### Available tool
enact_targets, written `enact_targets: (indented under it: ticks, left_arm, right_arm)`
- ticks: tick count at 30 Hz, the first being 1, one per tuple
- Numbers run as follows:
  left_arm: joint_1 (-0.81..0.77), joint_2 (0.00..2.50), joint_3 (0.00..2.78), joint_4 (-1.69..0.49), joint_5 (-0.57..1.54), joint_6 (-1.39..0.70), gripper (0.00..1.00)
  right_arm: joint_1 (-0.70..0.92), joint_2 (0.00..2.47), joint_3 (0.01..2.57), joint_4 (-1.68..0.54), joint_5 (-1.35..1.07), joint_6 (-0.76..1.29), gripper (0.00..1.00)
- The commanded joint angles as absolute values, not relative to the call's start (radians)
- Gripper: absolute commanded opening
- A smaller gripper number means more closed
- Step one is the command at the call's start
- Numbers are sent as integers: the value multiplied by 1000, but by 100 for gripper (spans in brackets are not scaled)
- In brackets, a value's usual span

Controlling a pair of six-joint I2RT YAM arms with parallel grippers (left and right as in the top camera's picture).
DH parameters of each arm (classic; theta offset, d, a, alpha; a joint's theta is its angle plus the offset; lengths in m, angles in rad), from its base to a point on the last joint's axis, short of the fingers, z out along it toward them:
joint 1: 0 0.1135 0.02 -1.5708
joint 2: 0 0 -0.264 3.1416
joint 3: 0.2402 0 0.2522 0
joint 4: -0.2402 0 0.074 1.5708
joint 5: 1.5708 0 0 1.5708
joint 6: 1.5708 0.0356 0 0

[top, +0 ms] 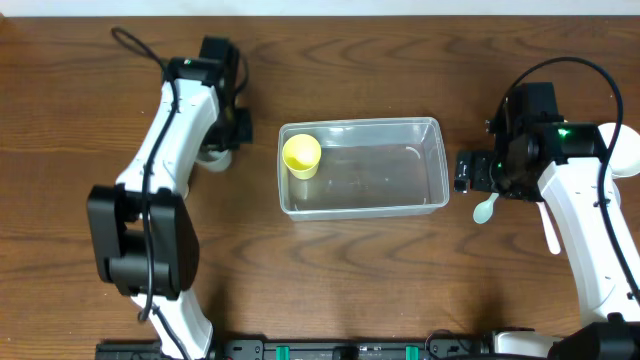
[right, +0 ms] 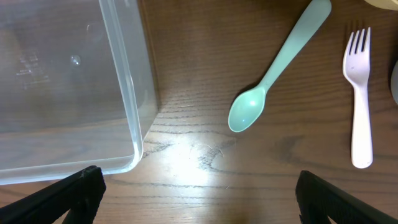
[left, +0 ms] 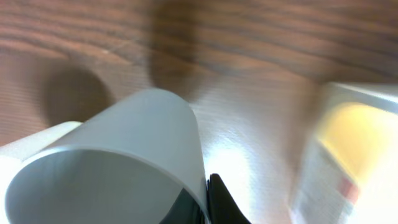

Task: Pack container
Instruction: 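Grasp the grey cup with the left gripper, then lower the grey cup into the container's front-left area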

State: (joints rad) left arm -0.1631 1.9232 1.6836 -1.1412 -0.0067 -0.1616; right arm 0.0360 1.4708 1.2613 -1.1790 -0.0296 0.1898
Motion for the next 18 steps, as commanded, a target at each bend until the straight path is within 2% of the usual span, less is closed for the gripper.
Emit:
enact_targets:
  ticks: [1, 10, 18]
  left_arm:
    - [-233, 1798, 1792, -1227, -10, -154, 6]
    - [-511, 1662, 1803, -1406, -7, -181, 6]
    - [-675, 1708, 1678, -1291, -8, -178, 6]
  right_arm:
    - [25, 1472, 1260, -1179, -23, 175, 99]
    - [25, 1472, 1260, -1177, -23, 175, 98]
    - [25, 1472, 1260, -1179, -23, 175, 99]
